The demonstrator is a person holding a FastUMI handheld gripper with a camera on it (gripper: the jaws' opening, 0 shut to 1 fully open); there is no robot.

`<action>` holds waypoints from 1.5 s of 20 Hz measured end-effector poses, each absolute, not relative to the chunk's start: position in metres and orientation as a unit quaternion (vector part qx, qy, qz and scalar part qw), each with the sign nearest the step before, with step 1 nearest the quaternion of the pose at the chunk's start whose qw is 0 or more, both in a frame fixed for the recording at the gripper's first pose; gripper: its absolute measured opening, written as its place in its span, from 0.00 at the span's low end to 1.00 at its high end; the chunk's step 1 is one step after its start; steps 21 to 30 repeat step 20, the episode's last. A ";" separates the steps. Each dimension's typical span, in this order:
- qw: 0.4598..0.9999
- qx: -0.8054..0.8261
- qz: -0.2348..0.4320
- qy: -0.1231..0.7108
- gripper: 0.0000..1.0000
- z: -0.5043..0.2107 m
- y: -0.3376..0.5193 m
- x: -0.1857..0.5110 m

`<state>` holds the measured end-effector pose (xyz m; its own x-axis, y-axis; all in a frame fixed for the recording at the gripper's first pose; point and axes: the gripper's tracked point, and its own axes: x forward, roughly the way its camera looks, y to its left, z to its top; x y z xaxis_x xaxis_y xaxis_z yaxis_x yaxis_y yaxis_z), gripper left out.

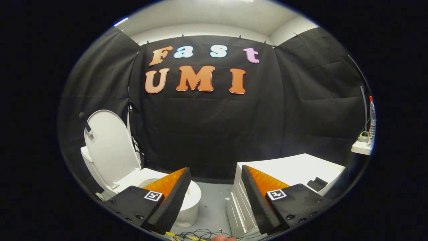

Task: Open the toilet lid.

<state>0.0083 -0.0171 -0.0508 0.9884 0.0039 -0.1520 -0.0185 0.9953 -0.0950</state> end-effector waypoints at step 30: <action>0.995 -0.035 -0.042 0.084 0.98 -0.059 -0.042 0.011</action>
